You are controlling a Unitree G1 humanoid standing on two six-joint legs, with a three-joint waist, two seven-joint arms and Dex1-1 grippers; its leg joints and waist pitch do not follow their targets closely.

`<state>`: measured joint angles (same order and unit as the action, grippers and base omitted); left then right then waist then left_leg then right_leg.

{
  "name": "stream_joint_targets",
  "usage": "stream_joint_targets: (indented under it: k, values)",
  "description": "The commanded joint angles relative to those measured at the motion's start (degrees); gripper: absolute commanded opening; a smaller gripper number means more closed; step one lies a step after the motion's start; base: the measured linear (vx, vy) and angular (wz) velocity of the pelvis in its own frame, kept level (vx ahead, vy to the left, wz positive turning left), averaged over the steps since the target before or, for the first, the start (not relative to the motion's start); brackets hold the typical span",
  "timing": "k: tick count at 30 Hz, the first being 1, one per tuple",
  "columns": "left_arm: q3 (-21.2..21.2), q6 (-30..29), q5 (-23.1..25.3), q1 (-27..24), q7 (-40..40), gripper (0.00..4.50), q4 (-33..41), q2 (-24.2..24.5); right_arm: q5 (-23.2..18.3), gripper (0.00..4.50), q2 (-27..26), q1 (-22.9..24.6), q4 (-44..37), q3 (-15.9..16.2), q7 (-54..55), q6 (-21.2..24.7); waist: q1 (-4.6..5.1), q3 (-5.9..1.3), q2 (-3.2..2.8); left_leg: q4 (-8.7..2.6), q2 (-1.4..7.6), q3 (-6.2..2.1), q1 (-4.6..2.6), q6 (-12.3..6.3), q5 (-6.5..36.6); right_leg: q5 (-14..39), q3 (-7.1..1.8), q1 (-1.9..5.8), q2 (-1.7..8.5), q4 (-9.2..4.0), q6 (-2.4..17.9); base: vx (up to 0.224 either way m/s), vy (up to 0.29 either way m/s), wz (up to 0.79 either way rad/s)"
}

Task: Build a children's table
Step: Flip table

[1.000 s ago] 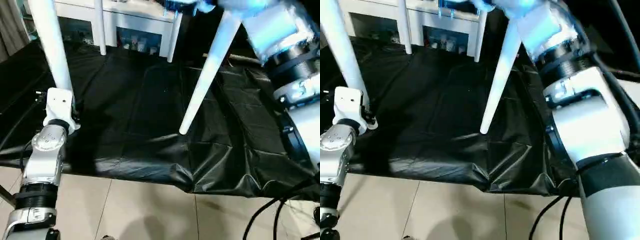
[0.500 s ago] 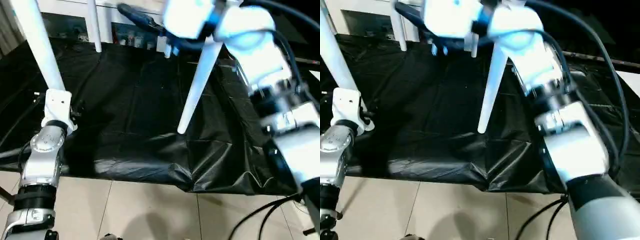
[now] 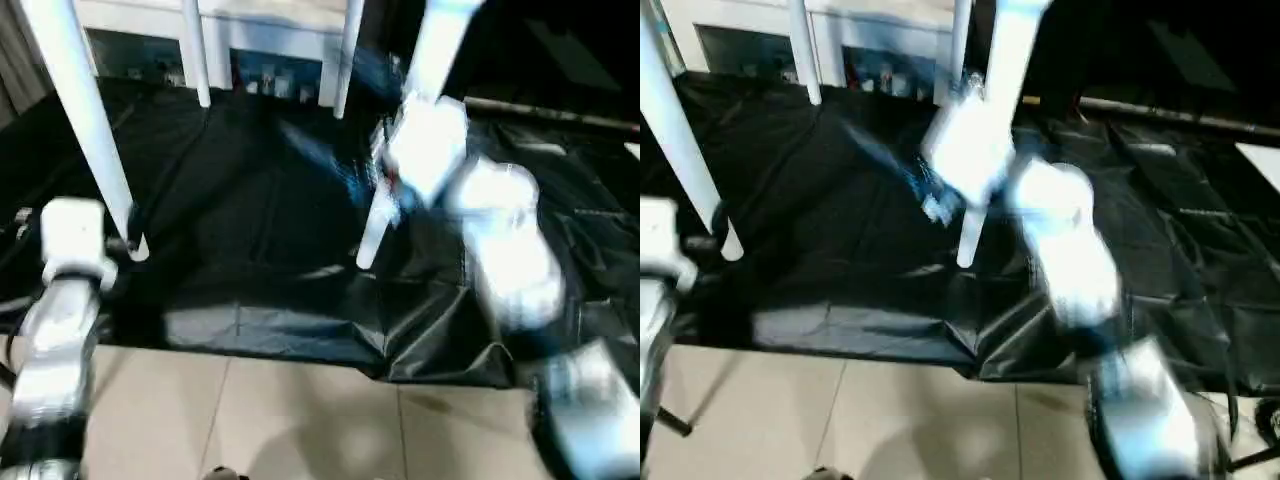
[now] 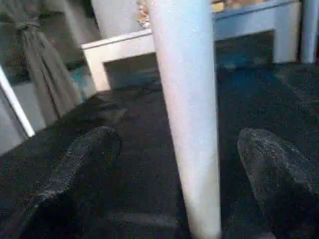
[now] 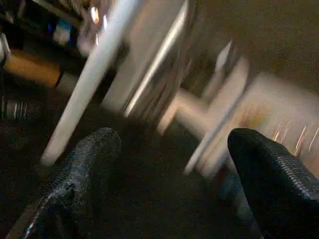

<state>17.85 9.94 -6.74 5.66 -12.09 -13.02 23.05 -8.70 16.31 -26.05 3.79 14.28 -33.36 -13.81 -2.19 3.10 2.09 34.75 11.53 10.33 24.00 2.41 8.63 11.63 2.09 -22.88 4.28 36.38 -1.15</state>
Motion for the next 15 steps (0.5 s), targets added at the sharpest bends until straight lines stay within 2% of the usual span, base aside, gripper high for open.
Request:
stream_joint_targets:
  k: [1, 3, 4, 5, 6, 7, 8, 9, 10, 11, 14, 15]
  values:
    - [0.93, 0.74, -4.49, -3.18, -3.66, 4.37, 6.38, -1.47, -2.02, 3.81, -0.12, 4.49, -3.83, 0.69, 1.43, 5.68, -0.5, -3.68, -2.18, -5.43, 1.8, -1.15, -2.72, 4.26, 27.3, 10.98, -1.94, 0.94, 2.32, -4.93, 9.49, 0.0, 0.0, 0.0]
    - [0.3, 0.36, -5.41, -5.64, -4.28, 4.37, 10.1, -2.15, -2.04, 3.81, -0.95, 7.64, -4.66, 0.01, 3.77, 7.54, -0.61, -3.64, -2.24, -5.51, 1.83, -1.08, -2.62, 3.97, 26.88, 10.76, -1.99, 0.8, 2.34, -5.09, 9.68, 0.0, 0.0, 0.0]
    - [-0.62, -0.94, -6.04, -7.45, -3.8, 4.37, 13.64, -3.19, -1.98, 3.81, -1.66, 10.86, -5.5, -0.84, 6.55, 11.24, -0.7, -3.51, -2.03, -5.51, 1.79, -1.05, -2.71, 3.99, 27.56, 12.29, -1.96, 0.66, 2.28, -5.18, 9.31, 0.0, 0.0, 0.0]
    - [-1.11, -2.31, -6.61, -7.74, -3.26, 4.37, 15.03, -3.95, -1.94, 3.81, -2.17, 12.23, -6.05, -1.52, 7.96, 11.93, -0.8, -3.41, -1.94, -5.58, 1.86, -1.04, -2.71, 4.04, 27.64, 12.93, -2.01, 0.64, 2.28, -5.28, 9.03, 0.0, 0.0, 0.0]
    - [-2.15, -4.76, -7.47, -8.1, -2.07, 4.37, 17.62, -5.35, -2.44, 3.81, -3.33, 14.82, -7.33, -2.96, 10.83, 13.82, -1.13, -3.09, -1.78, -5.67, 1.95, -0.96, -2.96, 4.34, 28.95, 16.08, -2.1, 0.22, 2.4, -5.54, 8.2, 0.0, 0.0, 0.0]
    - [-2.31, -4.73, -7.44, -8.1, -1.98, 4.37, 17.78, -5.44, -2.41, 3.81, -3.49, 15.04, -7.5, -3.17, 11.21, 14.09, -1.44, -2.9, -1.93, -5.67, 1.92, -1.03, -3.31, 4.95, 30.72, 19.02, -2.17, -0.19, 2.41, -5.96, 7.25, 0.0, 0.0, 0.0]
    - [-4.8, -6.11, -6.12, -7.59, 0.15, 4.37, 19.73, -6.88, -3.38, 3.81, -6.0, 18.12, -9.69, -6.32, 16.34, 18.21, -1.41, -2.75, -1.26, -5.65, 1.69, -1.12, -3.15, 5.39, 31.81, 22.08, -2.12, -0.16, 2.45, -6.31, 5.94, 0.0, 0.0, 0.0]
    - [-5.07, -6.51, -5.63, -7.39, 0.72, 4.37, 19.81, -7.13, -3.64, 3.81, -6.25, 18.42, -9.86, -6.61, 16.77, 18.63, -1.53, -2.74, -1.45, -5.78, 1.71, -1.15, -3.25, 5.59, 31.86, 22.61, -2.21, -0.22, 2.41, -6.31, 5.36, 0.0, 0.0, 0.0]
    - [-6.5, -8.47, -2.53, -6.1, 4.42, 4.37, 19.85, -8.93, -4.07, 3.81, -7.47, 20.27, -10.69, -8.24, 19.48, 20.9, -1.35, -2.38, -1.29, -5.88, 1.59, -1.45, -3.51, 6.43, 34.31, 27.03, -1.99, -0.49, 2.36, -6.74, 3.38, 0.0, 0.0, 0.0]
    - [-6.97, -9.01, -0.57, -5.6, 6.21, 4.37, 19.66, -9.77, -2.93, 3.81, -7.49, 20.73, -10.39, -8.49, 20.24, 20.84, -1.26, -2.34, -1.06, -5.79, 1.48, -1.53, -3.54, 6.68, 34.96, 28.4, -1.91, -0.51, 2.45, -6.93, 2.75, 0.0, 0.0, 0.0]
    - [-7.82, -9.59, 1.45, -5.88, 6.18, 4.37, 20.25, -10.31, -2.37, 3.81, -7.5, 21.21, -10.27, -8.63, 20.65, 21.0, -0.57, -2.51, -0.89, -5.98, 1.13, -2.04, -2.64, 6.68, 33.33, 31.04, -1.49, 0.37, 2.86, -7.29, 0.59, 0.0, 0.0, 0.0]
    - [-8.3, -9.26, 2.0, -6.33, 5.7, 4.37, 20.99, -10.49, -2.42, 3.81, -7.64, 21.11, -9.98, -8.77, 21.01, 21.14, -0.28, -2.51, -0.32, -6.08, 1.11, -2.12, -2.28, 6.52, 32.96, 31.25, -1.34, 0.61, 2.86, -7.29, 0.33, 0.0, 0.0, 0.0]
